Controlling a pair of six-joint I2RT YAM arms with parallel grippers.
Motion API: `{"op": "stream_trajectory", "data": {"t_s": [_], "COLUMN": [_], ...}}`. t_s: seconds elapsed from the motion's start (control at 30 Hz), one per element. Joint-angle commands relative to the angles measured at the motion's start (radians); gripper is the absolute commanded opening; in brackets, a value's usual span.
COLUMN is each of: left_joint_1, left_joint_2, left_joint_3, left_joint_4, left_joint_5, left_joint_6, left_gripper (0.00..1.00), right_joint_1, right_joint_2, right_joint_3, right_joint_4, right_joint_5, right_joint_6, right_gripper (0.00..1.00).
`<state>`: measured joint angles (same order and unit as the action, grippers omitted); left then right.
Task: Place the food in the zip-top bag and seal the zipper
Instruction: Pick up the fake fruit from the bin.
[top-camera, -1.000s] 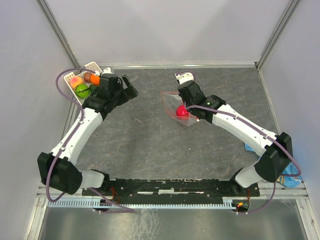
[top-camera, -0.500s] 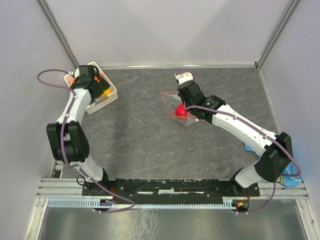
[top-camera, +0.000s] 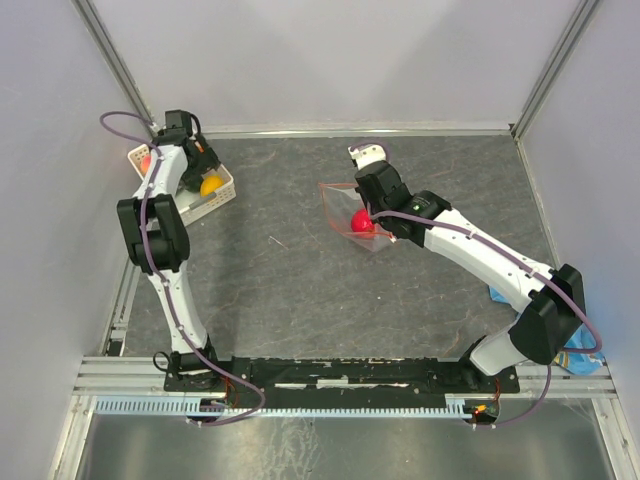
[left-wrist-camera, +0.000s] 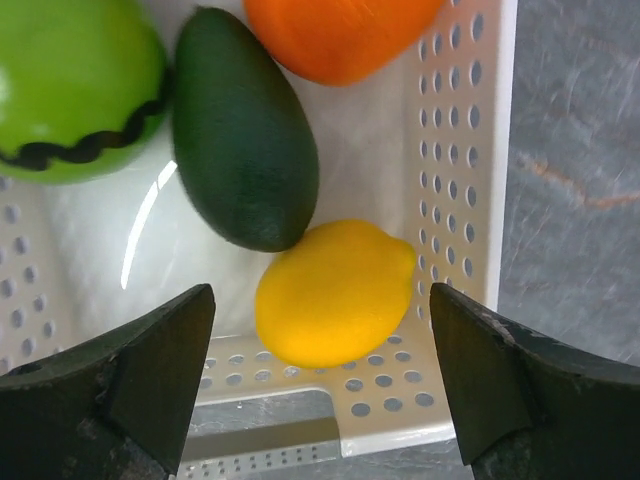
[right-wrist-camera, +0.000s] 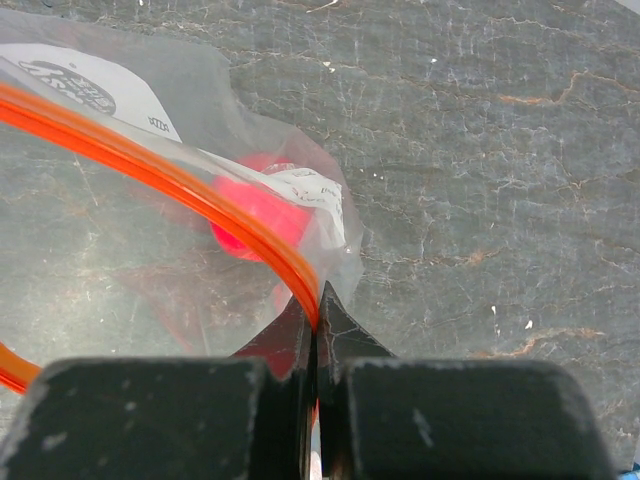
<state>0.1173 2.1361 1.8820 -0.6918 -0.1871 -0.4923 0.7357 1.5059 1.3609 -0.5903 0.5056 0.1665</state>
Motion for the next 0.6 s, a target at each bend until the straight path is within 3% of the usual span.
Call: {"op": "stream_trajectory", "data": {"t_s": [0.0,0.5,0.57], "left_joint_1": [0.001,0.009,0.007], "left_joint_2": [0.055,0.180,0.181], "left_joint_3": [0.075,0.083,0.082], "left_joint_4": [-0.039,-0.010,-0.008], "left_joint_5": [0.126,0.275,0.280], "left_joint_6": [0.188,0.272,0.282], "left_gripper": [0.93,0.86,0.82], "right_joint_1": [-0.001,-0.004,-0.005], "right_joint_2": [-0.017,-0.007,-0.002], "right_joint_3": [0.002,-0.006,-0.004], "right_joint_4": [0.044,0.049,0.049], "right_joint_5": [0.001,-0.001,-0.003], "right_joint_6": [-0.008,-0.012,-0.013], "right_gripper": [0.02,0.02,0.02]}}
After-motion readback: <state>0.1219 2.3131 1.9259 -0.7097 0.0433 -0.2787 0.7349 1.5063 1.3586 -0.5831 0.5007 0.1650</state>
